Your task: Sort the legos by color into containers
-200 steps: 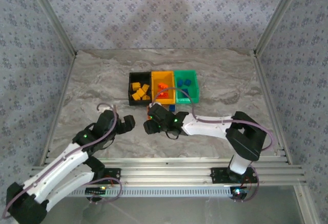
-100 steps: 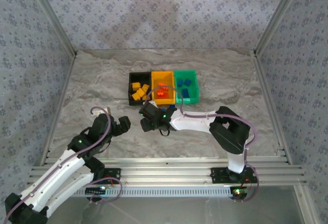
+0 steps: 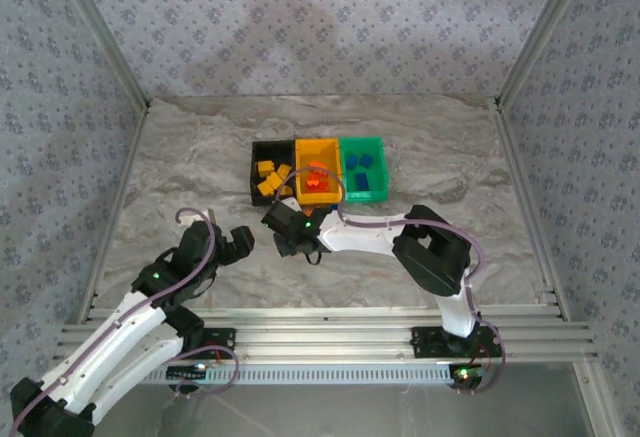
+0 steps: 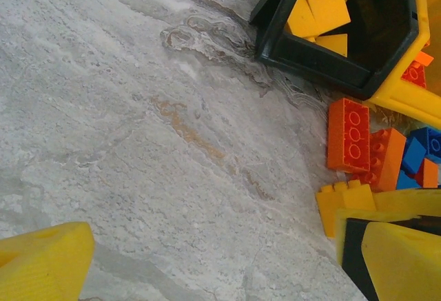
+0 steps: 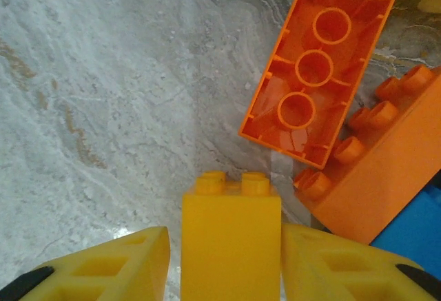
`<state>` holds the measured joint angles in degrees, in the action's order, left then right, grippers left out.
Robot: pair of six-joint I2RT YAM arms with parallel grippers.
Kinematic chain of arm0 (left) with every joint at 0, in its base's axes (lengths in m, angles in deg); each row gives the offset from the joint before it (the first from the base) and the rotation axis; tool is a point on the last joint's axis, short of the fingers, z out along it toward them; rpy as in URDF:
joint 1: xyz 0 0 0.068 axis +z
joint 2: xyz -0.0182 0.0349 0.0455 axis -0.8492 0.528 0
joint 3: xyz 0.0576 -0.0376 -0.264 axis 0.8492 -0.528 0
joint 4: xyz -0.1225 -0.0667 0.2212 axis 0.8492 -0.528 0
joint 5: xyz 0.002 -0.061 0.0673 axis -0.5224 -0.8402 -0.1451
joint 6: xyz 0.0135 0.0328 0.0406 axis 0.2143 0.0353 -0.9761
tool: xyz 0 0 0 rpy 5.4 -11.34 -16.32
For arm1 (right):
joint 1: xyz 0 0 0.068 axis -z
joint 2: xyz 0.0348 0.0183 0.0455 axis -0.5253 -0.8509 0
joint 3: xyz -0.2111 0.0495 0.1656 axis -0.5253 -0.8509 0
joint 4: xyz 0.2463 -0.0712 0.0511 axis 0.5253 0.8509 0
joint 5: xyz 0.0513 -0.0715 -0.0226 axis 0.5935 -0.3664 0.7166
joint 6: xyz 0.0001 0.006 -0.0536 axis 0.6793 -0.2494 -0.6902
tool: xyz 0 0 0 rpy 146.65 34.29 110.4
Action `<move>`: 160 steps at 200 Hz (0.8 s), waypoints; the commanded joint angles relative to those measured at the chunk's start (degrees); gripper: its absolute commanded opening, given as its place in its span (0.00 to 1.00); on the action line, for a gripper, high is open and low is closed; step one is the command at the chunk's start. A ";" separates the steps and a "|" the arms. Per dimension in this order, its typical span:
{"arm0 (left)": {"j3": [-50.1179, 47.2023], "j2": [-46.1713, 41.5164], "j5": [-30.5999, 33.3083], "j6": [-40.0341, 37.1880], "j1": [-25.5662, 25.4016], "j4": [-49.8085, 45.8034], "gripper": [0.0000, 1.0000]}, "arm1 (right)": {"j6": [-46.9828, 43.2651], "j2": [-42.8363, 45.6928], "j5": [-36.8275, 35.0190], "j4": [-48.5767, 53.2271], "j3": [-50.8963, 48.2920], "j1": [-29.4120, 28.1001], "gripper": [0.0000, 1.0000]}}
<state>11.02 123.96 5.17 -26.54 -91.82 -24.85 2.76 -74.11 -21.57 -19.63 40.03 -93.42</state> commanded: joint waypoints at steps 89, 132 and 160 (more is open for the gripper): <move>-1.58 1.07 -0.90 1.36 0.95 1.21 1.00 | -3.10 8.45 -3.97 -2.00 -0.47 -0.43 0.32; -3.33 1.23 -3.13 2.27 0.95 3.69 1.00 | -6.04 6.71 -0.90 -3.85 6.65 4.66 0.32; -3.84 1.26 -5.07 2.03 0.98 5.12 1.00 | -8.40 0.88 1.67 -5.75 13.53 8.07 0.33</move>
<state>7.57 125.09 2.48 -25.08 -91.12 -22.49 -2.14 -67.77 -22.20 -23.28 48.01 -88.27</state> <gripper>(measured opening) 0.997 0.325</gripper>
